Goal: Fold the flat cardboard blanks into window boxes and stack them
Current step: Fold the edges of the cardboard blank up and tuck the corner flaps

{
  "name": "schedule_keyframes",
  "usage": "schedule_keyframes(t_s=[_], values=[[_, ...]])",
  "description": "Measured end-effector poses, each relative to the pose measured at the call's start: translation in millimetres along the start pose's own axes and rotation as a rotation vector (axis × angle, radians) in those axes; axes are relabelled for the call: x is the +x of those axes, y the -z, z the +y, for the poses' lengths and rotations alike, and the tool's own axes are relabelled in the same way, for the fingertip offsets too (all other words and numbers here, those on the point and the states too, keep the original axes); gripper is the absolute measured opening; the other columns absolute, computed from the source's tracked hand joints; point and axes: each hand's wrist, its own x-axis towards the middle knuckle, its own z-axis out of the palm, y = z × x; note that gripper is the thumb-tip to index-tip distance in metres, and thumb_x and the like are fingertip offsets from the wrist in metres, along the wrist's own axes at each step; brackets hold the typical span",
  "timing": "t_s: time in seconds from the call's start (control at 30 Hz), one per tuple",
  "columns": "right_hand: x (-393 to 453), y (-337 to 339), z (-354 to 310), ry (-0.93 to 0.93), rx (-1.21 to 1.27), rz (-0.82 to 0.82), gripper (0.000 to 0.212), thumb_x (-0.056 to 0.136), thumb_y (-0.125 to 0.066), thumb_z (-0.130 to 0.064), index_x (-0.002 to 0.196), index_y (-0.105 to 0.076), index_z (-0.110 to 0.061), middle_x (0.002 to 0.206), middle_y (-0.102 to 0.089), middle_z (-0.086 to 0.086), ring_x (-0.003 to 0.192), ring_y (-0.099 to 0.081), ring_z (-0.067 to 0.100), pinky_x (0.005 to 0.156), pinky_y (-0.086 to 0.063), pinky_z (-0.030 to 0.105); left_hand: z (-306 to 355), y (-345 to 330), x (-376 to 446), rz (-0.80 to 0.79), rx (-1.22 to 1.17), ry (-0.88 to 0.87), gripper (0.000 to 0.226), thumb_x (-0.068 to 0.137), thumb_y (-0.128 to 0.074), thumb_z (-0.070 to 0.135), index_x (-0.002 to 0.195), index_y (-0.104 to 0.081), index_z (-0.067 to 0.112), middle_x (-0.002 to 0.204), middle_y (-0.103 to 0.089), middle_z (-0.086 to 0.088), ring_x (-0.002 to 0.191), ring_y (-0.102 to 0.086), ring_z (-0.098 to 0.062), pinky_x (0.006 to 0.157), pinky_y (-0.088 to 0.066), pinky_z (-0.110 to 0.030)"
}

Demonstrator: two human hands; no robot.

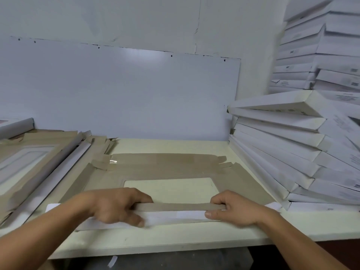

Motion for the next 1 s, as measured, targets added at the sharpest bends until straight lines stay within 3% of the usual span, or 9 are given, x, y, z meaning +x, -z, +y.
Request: schedule_keyframes(t_s=[0.23,0.43,0.57,0.63,0.67,0.73,0.8,0.9,1.0], values=[[-6.9,-7.8,-22.0,0.054,-0.101,-0.083,0.039,0.089,-0.057,-0.045,0.079,-0.05,-0.008,0.067,-0.038,-0.003,0.058,-0.034,0.006,0.055,-0.029,0.024,31.6,-33.6,18.9,0.125,0.371,0.025,0.007,0.094,-0.054,0.033,0.093,-0.054,0.027,0.096,-0.061,0.004,0.086,-0.055,-0.018,0.078,-0.045,-0.032],[-15.8,-15.3,-17.0,0.008,-0.069,-0.091,0.041,0.089,-0.058,-0.046,0.082,-0.053,-0.006,0.082,-0.047,0.013,0.066,-0.039,0.013,0.063,-0.032,0.033,3.8,-36.6,-1.6,0.134,0.406,0.113,0.049,0.084,-0.058,0.063,0.078,-0.046,0.016,0.068,-0.052,0.004,0.061,-0.046,-0.013,0.061,-0.037,-0.029],[-15.0,-16.2,-16.0,-0.033,-0.027,-0.031,0.021,0.086,-0.063,-0.047,0.076,-0.06,-0.029,0.069,-0.051,-0.016,0.059,-0.044,0.001,0.058,-0.033,0.016,-23.0,-35.3,-20.2,0.261,0.379,0.182,0.051,0.083,-0.042,0.08,0.079,-0.044,0.029,0.07,-0.051,0.01,0.063,-0.046,-0.007,0.065,-0.039,-0.024],[-11.1,-19.4,-17.8,-0.077,0.014,0.02,0.008,0.086,-0.066,-0.045,0.091,-0.066,-0.039,0.082,-0.059,-0.024,0.072,-0.053,-0.005,0.068,-0.041,0.013,-33.5,-43.1,-22.1,0.377,0.467,0.203,0.046,0.086,-0.029,0.08,0.092,-0.042,0.036,0.083,-0.051,0.013,0.077,-0.052,-0.006,0.073,-0.043,-0.024],[-8.7,-22.4,-18.8,-0.081,-0.004,0.047,0.02,0.087,-0.064,-0.044,0.106,-0.066,-0.039,0.095,-0.059,-0.024,0.087,-0.054,-0.007,0.081,-0.044,0.016,-36.8,-49.6,-21.5,0.437,0.535,0.202,0.045,0.087,-0.023,0.078,0.106,-0.04,0.041,0.095,-0.047,0.018,0.088,-0.052,-0.005,0.079,-0.042,-0.025],[-3.8,-31.0,-21.8,-0.036,-0.15,0.064,0.038,0.094,-0.054,-0.046,0.132,-0.052,-0.043,0.12,-0.05,-0.023,0.113,-0.043,-0.007,0.103,-0.035,0.023,-38.3,-64.3,-14.0,0.522,0.632,0.137,0.044,0.092,-0.018,0.063,0.135,-0.019,0.053,0.118,-0.033,0.02,0.114,-0.042,-0.005,0.089,-0.036,-0.026],[4.0,-43.9,-32.0,0.025,-0.305,0.021,0.049,0.1,-0.037,-0.05,0.148,-0.029,-0.045,0.147,-0.032,-0.019,0.137,-0.022,0.002,0.116,-0.015,0.031,-32.2,-75.4,-1.3,0.52,0.589,0.056,0.051,0.1,-0.017,0.042,0.144,0.002,0.061,0.144,-0.016,0.021,0.139,-0.02,-0.006,0.105,-0.026,-0.031],[19.7,-70.9,-51.7,0.036,-0.409,-0.085,0.064,0.098,-0.014,-0.065,0.154,0.006,-0.042,0.163,0.009,-0.02,0.148,0.017,0.003,0.119,0.015,0.045,-14.5,-86.9,13.6,0.365,0.525,-0.038,0.051,0.099,-0.009,0.054,0.144,0.016,0.058,0.155,0.023,0.025,0.146,0.019,0.0,0.121,-0.002,-0.033],[28.7,-86.2,-58.4,0.006,-0.421,-0.122,0.08,0.089,-0.002,-0.077,0.154,0.017,-0.035,0.16,0.021,-0.022,0.144,0.029,0.001,0.117,0.021,0.047,-4.3,-91.9,18.4,0.365,0.651,-0.007,0.068,0.096,-0.008,0.07,0.154,-0.015,0.037,0.162,-0.009,0.014,0.148,-0.012,-0.004,0.117,-0.027,-0.04]])
